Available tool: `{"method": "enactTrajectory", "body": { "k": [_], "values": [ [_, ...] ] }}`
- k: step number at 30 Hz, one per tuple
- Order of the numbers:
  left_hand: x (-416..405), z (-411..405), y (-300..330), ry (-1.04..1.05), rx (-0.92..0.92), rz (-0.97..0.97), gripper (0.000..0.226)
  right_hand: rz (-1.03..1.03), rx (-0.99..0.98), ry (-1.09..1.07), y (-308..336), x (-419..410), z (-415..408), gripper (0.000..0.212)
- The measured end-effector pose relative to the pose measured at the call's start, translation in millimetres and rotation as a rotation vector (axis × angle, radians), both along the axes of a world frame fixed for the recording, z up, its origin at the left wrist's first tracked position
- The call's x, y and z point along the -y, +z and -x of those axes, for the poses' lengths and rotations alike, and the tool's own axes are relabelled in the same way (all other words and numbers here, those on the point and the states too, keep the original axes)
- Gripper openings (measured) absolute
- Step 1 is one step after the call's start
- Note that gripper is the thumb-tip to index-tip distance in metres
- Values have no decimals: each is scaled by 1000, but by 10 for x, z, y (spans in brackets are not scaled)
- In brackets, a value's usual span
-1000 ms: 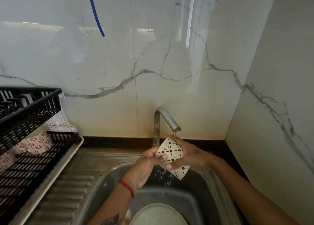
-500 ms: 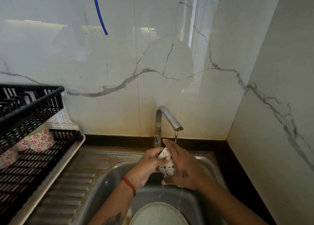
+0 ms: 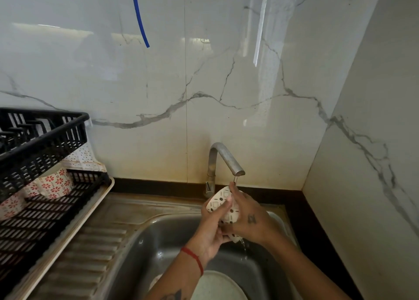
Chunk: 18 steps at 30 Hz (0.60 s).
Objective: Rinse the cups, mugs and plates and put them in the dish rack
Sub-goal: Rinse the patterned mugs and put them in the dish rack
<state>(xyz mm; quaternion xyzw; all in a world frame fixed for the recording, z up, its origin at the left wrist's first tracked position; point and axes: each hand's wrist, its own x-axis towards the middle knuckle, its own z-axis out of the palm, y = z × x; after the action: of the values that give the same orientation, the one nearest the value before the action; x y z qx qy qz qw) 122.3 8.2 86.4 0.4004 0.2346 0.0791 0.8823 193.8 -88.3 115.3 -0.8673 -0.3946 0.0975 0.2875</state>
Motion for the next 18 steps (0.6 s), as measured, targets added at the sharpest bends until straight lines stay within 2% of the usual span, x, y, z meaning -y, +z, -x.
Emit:
{"method": "enactTrajectory", "body": {
  "k": [4,9,11,15,18],
  "values": [
    [-49,-59,-16,129,-10,252,69,-62,38,78,-76,28,103,90],
    [-13,-51,-111,27,8,384,60,92,-51,-40,-43,63,-8,79],
    [33,-69,-131,-16,29,451,63,69,-67,-31,16,5,-2,69],
    [90,-116,-106,1,124,591,64,-48,250,85,3,-5,189,47],
    [88,-167,-67,92,110,528,61,-34,435,137,-108,64,258,53]
  ]
}}
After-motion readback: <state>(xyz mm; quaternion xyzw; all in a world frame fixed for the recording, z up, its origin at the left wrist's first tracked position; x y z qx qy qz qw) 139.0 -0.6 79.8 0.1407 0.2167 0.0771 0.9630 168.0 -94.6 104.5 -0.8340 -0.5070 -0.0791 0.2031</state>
